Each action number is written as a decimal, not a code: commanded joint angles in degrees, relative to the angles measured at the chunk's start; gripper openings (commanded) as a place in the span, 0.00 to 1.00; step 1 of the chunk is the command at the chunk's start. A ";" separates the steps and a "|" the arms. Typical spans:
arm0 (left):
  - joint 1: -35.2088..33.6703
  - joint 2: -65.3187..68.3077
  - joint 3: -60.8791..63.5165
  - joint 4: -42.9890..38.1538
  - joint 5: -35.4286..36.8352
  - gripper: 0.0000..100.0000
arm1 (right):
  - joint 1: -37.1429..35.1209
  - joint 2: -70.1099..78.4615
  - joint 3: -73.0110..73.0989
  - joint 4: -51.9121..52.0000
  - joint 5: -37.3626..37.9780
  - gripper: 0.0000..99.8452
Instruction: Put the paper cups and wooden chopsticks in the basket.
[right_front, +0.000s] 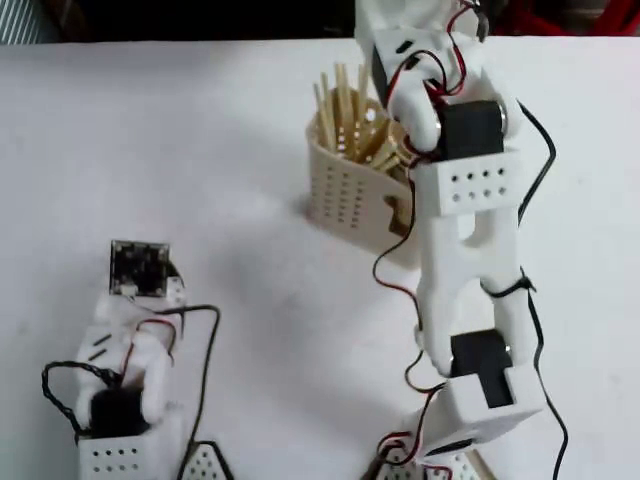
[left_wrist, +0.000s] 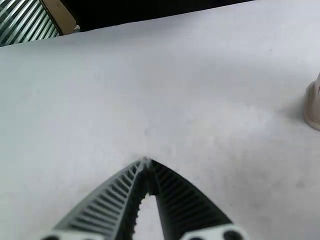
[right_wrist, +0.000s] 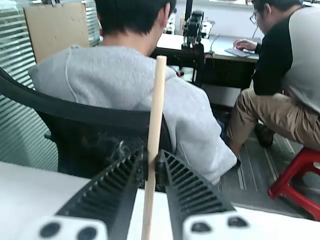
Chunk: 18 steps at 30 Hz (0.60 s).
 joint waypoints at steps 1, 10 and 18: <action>-0.57 -0.48 -0.18 -1.23 -0.18 0.03 | 0.92 -0.75 3.52 -2.42 -0.62 0.02; -0.57 -0.48 -0.18 -1.23 -0.18 0.03 | 0.57 -0.92 7.03 1.80 -0.62 0.02; -0.31 -0.48 1.58 -3.34 -3.60 0.03 | -1.71 -9.80 6.59 16.48 -0.70 0.16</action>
